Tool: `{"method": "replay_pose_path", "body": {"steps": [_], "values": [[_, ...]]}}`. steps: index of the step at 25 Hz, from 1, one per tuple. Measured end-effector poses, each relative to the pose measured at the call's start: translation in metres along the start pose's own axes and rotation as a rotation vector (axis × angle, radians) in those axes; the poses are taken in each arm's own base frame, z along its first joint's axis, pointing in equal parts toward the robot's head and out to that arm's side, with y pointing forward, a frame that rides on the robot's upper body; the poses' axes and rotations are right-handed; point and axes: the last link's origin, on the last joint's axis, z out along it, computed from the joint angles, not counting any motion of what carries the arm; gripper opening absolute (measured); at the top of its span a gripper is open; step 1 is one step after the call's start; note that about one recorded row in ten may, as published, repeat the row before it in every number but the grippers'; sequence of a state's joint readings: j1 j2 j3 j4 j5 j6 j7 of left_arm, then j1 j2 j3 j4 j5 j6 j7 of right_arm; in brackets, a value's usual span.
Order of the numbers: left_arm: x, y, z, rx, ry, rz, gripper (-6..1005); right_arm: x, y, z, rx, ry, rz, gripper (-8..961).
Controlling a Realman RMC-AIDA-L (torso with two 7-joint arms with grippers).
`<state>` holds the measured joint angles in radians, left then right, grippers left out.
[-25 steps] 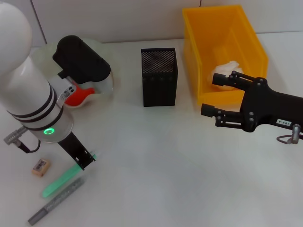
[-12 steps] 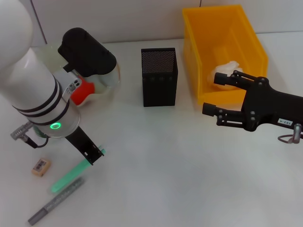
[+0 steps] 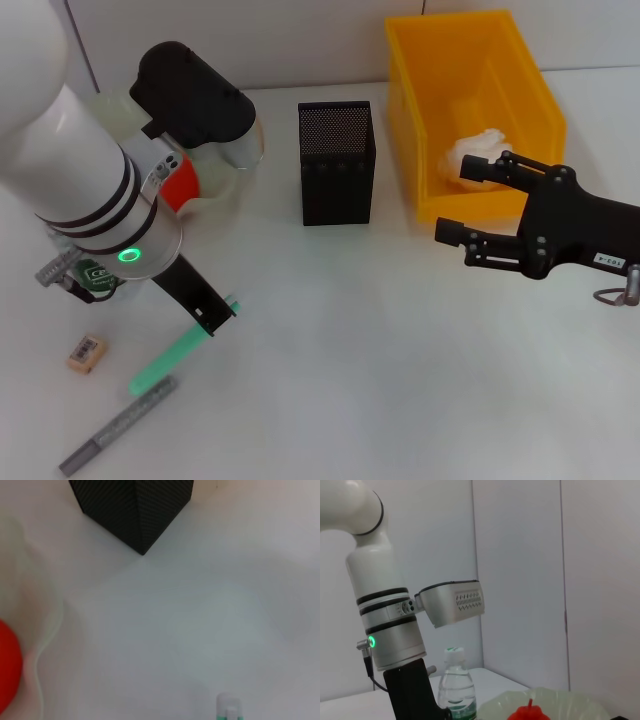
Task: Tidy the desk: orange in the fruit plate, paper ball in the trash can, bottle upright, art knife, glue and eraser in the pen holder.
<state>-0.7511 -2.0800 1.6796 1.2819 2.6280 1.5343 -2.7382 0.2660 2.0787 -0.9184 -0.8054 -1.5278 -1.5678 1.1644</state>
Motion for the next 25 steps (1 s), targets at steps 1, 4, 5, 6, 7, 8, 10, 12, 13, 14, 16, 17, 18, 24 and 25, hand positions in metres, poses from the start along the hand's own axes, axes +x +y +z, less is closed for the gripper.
{"method": "replay_pose_path", "body": {"steps": [1, 4, 5, 6, 7, 8, 10, 12, 13, 14, 16, 17, 18, 24, 25], "values": [[0.000, 0.000, 0.000, 0.000, 0.000, 0.000, 65, 0.000, 0.000, 0.000, 0.000, 0.000, 0.000, 836], [0.004, 0.001, -0.002, 0.002, 0.015, -0.001, 65, 0.001, 0.000, -0.002, 0.010, -0.002, 0.006, 835], [0.004, 0.001, -0.002, 0.003, 0.019, -0.001, 65, 0.001, 0.000, -0.002, 0.010, -0.002, 0.006, 835], [0.005, 0.001, -0.003, 0.004, 0.021, 0.000, 64, 0.002, 0.000, -0.003, 0.013, -0.001, 0.008, 835], [0.007, 0.001, -0.004, 0.006, 0.030, 0.003, 64, 0.002, 0.000, -0.004, 0.017, -0.002, 0.009, 835], [0.007, 0.001, -0.004, 0.006, 0.030, 0.003, 64, 0.002, 0.000, -0.005, 0.020, -0.002, 0.010, 835], [0.009, 0.002, -0.005, 0.006, 0.040, 0.005, 64, 0.003, 0.000, -0.007, 0.026, -0.003, 0.012, 835], [0.012, 0.002, -0.006, 0.003, 0.056, 0.006, 64, 0.003, 0.000, -0.008, 0.031, -0.002, 0.014, 836], [0.012, 0.003, -0.007, 0.001, 0.062, 0.006, 64, 0.004, 0.000, -0.009, 0.032, -0.001, 0.015, 836], [0.014, 0.003, -0.007, 0.000, 0.069, 0.006, 64, 0.004, 0.000, -0.009, 0.033, -0.001, 0.016, 836], [0.016, 0.003, -0.009, 0.000, 0.084, 0.005, 65, 0.004, 0.000, -0.010, 0.034, -0.001, 0.016, 836], [0.018, 0.002, -0.010, 0.003, 0.095, 0.005, 65, 0.005, 0.000, -0.011, 0.036, -0.001, 0.017, 836], [0.018, 0.002, -0.010, 0.003, 0.095, 0.005, 65, 0.005, 0.000, -0.011, 0.036, -0.001, 0.017, 836], [0.023, 0.001, -0.016, 0.014, 0.129, 0.005, 63, 0.005, 0.000, -0.013, 0.045, -0.003, 0.019, 837], [0.023, 0.001, -0.016, 0.014, 0.130, 0.005, 63, 0.005, 0.000, -0.013, 0.045, -0.003, 0.019, 837]]}}
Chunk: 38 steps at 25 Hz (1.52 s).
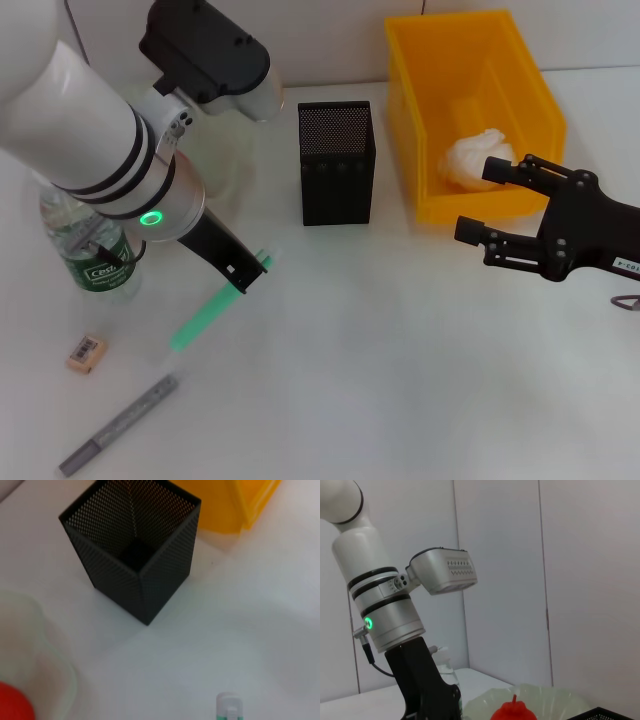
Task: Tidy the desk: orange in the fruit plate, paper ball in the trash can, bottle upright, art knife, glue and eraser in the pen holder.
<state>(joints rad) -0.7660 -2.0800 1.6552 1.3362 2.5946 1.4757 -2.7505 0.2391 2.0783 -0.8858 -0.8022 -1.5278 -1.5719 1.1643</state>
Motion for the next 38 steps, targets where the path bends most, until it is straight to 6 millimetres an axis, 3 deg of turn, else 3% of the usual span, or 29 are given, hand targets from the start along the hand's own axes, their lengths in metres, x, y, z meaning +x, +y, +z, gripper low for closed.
{"method": "replay_pose_path", "body": {"steps": [38], "values": [[0.047, 0.010, -0.047, 0.046, 0.289, 0.062, 63, -0.001, -0.002, -0.003, 0.016, -0.005, -0.001, 836]]}}
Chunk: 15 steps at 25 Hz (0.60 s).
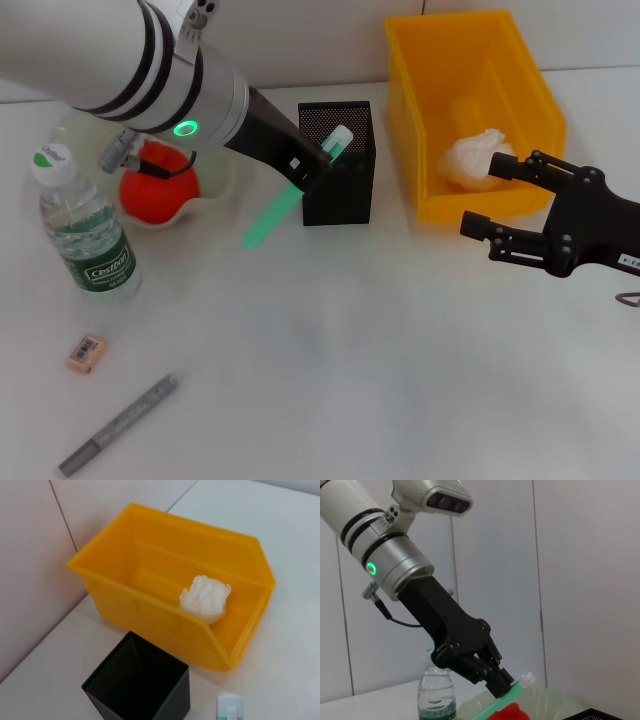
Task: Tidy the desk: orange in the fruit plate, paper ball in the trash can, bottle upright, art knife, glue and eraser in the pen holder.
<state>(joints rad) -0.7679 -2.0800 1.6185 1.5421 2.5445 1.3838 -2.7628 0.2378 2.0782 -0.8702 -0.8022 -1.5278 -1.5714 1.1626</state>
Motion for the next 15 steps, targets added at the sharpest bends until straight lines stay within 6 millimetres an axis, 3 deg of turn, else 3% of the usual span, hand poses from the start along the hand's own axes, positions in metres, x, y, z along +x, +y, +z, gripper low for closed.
{"method": "replay_pose_path", "body": {"steps": [15], "values": [[0.019, 0.001, -0.012, 0.020, 0.143, 0.017, 63, 0.003, -0.001, -0.002, 0.014, 0.002, 0.013, 835]]}}
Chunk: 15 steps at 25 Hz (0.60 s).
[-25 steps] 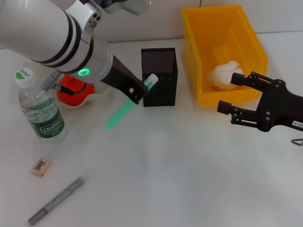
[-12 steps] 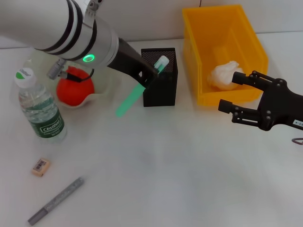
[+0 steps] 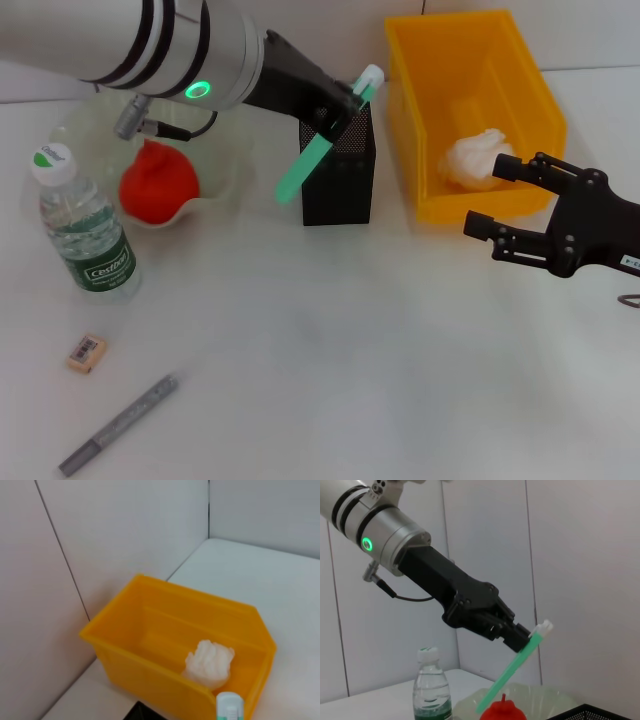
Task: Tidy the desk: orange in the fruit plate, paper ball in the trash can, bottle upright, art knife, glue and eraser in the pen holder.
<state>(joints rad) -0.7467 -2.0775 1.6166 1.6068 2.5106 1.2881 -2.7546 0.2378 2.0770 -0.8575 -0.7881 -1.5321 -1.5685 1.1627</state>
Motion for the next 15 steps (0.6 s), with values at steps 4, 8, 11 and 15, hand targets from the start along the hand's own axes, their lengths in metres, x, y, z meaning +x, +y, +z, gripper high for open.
{"method": "replay_pose_path", "body": {"steps": [4, 8, 11, 15], "values": [[0.004, 0.000, -0.002, 0.007, 0.033, 0.001, 63, 0.000, 0.000, 0.000, -0.001, 0.000, 0.002, 836], [0.009, 0.001, -0.005, -0.003, 0.098, -0.006, 64, 0.001, 0.000, 0.000, -0.001, 0.000, 0.003, 836], [0.010, 0.001, -0.005, -0.005, 0.122, -0.006, 64, 0.001, 0.001, 0.000, -0.002, 0.000, 0.003, 837], [0.013, 0.001, -0.005, -0.003, 0.164, 0.000, 64, 0.001, 0.001, 0.000, -0.006, -0.001, 0.006, 836]]}}
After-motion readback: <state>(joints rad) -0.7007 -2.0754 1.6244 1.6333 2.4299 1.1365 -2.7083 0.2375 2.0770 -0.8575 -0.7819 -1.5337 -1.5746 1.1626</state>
